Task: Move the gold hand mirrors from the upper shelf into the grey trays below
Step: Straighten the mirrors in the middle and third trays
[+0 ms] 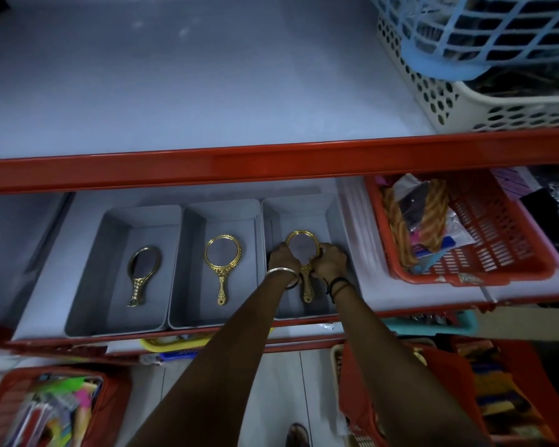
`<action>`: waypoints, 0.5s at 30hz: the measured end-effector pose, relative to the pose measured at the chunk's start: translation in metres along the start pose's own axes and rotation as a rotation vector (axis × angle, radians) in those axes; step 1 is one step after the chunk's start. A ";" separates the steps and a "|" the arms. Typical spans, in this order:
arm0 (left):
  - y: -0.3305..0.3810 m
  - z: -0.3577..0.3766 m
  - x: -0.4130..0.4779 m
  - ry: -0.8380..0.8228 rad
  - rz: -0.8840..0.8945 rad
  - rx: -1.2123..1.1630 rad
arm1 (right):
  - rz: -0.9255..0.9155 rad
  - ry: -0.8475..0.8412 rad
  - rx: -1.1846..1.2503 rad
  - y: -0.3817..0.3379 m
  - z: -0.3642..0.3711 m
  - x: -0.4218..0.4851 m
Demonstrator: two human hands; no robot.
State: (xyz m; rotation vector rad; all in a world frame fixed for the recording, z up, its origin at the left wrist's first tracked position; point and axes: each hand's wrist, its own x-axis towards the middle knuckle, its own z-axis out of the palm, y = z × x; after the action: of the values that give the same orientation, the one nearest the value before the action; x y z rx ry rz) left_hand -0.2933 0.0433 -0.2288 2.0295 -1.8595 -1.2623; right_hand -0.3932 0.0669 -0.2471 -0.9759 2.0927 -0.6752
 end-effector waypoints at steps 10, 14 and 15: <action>-0.002 0.004 0.002 0.051 -0.006 -0.025 | 0.056 0.018 0.122 0.005 0.004 0.000; -0.002 0.005 0.001 0.070 -0.018 -0.048 | 0.083 0.035 0.192 0.016 0.012 0.008; -0.002 0.006 0.002 0.078 -0.016 -0.053 | 0.083 0.049 0.215 0.007 0.006 -0.003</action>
State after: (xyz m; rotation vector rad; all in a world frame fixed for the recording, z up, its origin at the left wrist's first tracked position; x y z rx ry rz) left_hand -0.2951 0.0450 -0.2348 2.0400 -1.7610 -1.2050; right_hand -0.3900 0.0721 -0.2546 -0.7560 2.0403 -0.8684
